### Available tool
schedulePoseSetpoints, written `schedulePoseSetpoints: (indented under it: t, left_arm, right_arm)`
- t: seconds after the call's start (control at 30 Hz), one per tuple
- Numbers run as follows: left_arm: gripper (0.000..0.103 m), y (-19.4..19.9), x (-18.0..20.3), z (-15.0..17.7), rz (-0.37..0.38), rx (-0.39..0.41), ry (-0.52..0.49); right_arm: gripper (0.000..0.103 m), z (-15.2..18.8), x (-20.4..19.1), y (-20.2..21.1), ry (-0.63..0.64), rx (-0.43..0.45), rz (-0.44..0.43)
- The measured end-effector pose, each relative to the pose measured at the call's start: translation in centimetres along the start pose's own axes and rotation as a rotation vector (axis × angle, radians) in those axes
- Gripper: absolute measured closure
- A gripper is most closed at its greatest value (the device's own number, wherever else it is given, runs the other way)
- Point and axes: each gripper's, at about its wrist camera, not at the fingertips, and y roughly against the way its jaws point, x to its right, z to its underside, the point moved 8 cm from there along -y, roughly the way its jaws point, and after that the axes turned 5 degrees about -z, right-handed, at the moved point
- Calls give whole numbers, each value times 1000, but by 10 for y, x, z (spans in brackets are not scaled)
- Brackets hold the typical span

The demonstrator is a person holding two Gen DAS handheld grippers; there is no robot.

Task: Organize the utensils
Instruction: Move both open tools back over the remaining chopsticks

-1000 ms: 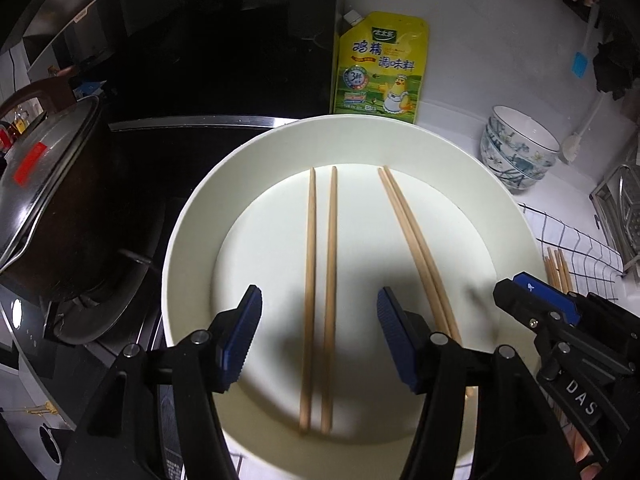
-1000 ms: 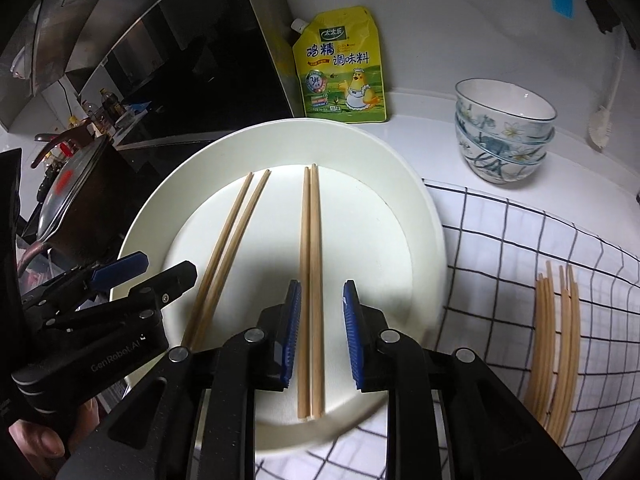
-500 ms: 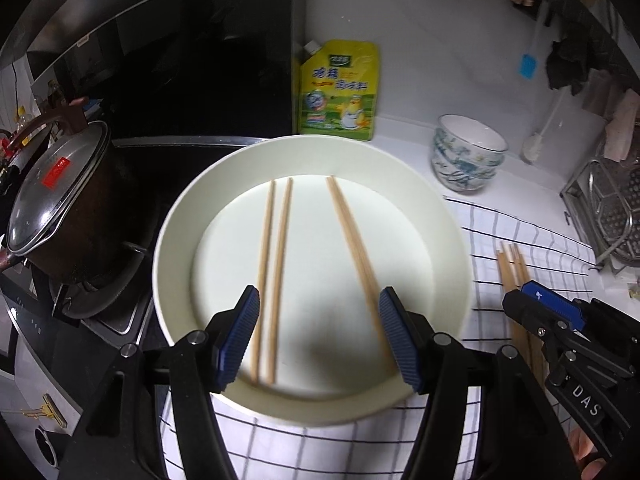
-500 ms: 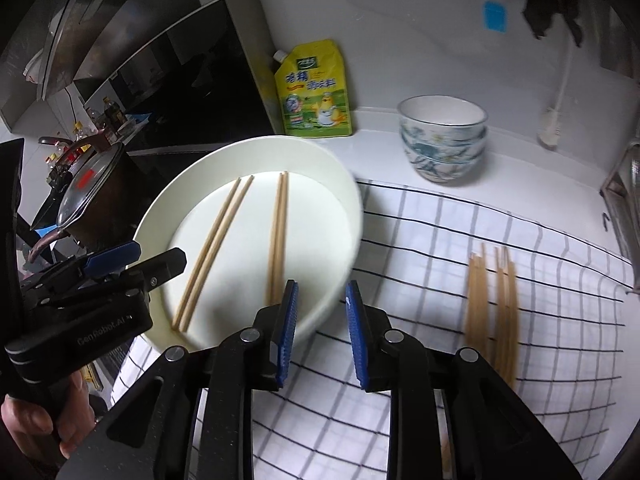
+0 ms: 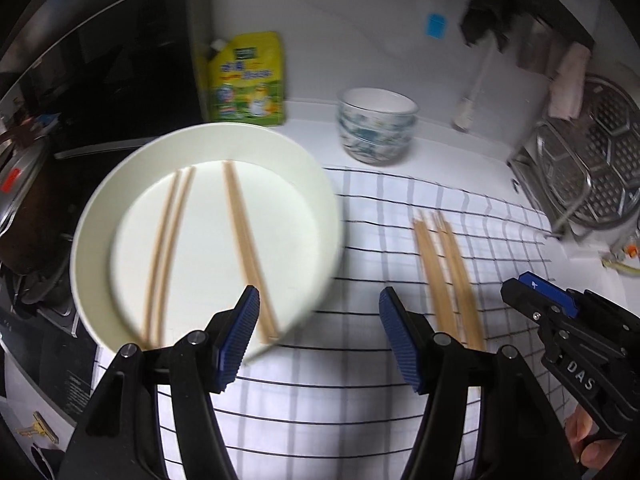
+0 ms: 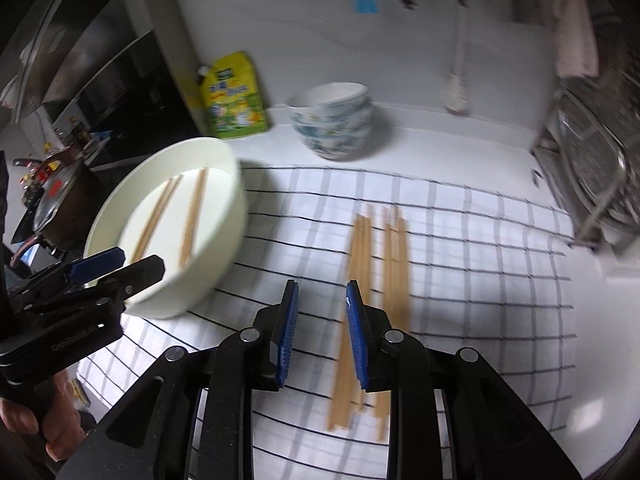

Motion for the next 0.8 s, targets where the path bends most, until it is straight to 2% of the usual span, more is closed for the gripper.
schedulePoseSetpoints:
  t: [0.2,0.4,0.57,0.7,0.8]
  left_arm:
    - [42,-8,42,13,33,-37,-45]
    - [39,-19,69,17,32,-52,-89]
    - [37,-32,77,18,19,-56,-94]
    - [36,-49,78,23,7,-96,-50]
    - [36,-56,78,26,-8,-90,-49]
  right_arm:
    - [76,18,43,7,-26,-11,47]
    - [75,31,71,4,-35,-12,59]
    - [72,42,90,-12,-60,-32,51]
    - [72,49,93,-29,-62,-53,39]
    - [71,53,93,-41,-60,-71,32]
